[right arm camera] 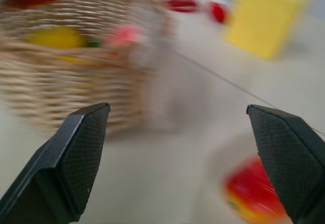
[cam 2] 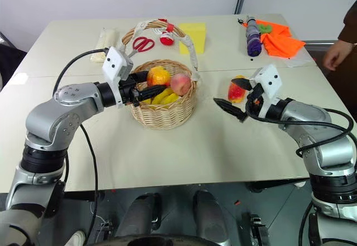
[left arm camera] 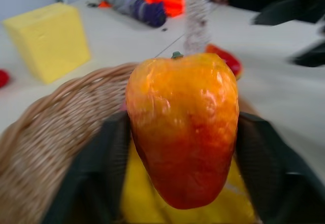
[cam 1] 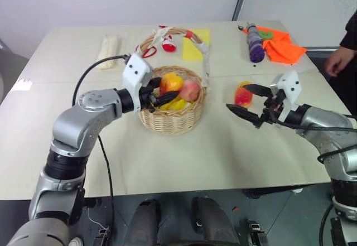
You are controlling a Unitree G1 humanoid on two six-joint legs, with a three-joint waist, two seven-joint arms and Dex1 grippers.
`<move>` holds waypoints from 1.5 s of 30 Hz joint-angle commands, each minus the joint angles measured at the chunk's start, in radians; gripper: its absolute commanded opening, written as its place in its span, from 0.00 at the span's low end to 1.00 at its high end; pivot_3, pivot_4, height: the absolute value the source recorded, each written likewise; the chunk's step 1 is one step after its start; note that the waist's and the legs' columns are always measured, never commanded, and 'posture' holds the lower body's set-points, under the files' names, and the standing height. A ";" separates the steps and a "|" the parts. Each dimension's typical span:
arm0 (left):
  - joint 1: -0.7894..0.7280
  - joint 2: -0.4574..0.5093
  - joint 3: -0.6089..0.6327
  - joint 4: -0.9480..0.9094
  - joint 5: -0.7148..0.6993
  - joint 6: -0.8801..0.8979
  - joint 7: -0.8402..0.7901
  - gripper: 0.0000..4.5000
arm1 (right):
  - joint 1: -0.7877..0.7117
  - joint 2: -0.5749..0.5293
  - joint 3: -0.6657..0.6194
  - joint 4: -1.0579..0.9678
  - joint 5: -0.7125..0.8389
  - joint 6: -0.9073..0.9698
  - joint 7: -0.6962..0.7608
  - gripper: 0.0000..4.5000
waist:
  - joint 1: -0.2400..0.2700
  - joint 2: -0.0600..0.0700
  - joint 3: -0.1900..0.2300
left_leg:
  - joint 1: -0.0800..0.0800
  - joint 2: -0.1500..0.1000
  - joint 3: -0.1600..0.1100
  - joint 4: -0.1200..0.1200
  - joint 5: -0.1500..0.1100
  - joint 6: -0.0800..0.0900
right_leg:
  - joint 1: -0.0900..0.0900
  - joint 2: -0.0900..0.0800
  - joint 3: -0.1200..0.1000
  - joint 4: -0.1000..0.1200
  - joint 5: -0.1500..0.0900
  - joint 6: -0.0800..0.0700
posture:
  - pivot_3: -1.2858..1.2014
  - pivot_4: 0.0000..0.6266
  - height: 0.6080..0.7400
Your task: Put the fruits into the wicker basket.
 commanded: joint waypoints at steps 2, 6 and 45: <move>0.053 0.020 0.037 -0.073 -0.015 -0.100 -0.081 0.98 | -0.079 0.061 0.000 0.042 -0.081 0.034 -0.155 1.00 | -0.003 0.001 0.000 | 0.000 0.000 0.001 0.001 0.000 0.000 | 0.000 0.000 0.001 0.000 0.000 0.000 | 0.52 0.24 1.00; 0.138 0.057 0.077 -0.112 -0.072 -0.096 -0.153 0.98 | -0.165 0.150 0.021 0.134 -0.159 0.134 -0.316 1.00 | -0.002 0.001 0.000 | 0.001 0.001 0.002 0.002 0.000 0.000 | 0.000 0.000 0.001 0.001 -0.001 -0.005 | 0.52 0.24 1.00; 0.342 0.136 0.295 -0.165 -0.192 -0.104 -0.164 1.00 | -0.116 0.002 0.038 -0.040 -0.197 0.126 -0.068 0.43 | 0.001 0.002 0.001 | -0.001 0.000 0.001 0.000 0.000 0.000 | -0.001 -0.001 0.000 0.000 -0.001 -0.001 | 0.52 0.24 1.00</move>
